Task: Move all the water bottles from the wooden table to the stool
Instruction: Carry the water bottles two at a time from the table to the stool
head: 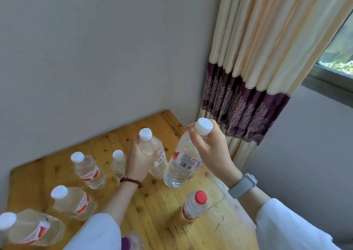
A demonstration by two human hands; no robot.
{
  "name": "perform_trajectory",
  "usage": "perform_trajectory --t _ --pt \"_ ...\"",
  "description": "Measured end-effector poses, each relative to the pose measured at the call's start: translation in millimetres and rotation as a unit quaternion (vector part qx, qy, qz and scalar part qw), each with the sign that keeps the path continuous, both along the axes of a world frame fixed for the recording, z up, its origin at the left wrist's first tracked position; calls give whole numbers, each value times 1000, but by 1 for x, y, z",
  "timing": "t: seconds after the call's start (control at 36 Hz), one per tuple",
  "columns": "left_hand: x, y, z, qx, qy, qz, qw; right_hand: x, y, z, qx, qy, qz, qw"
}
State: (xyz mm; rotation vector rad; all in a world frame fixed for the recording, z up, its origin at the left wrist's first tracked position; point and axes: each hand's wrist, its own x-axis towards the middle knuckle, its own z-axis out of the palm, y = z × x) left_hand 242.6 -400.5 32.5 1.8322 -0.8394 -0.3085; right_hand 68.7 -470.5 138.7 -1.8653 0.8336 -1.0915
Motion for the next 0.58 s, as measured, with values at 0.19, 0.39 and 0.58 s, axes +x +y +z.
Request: perform_trajectory --t 0.19,0.39,0.58 --pt "-1 9 102 -210 -57 -14 976 0 8 52 31 -128 -17 991" --pt "-43 21 142 -256 -46 -77 963 -44 22 72 30 -151 -54 987" --pt "-152 38 159 -267 -29 -181 946 -165 63 64 -44 -62 -118 990"
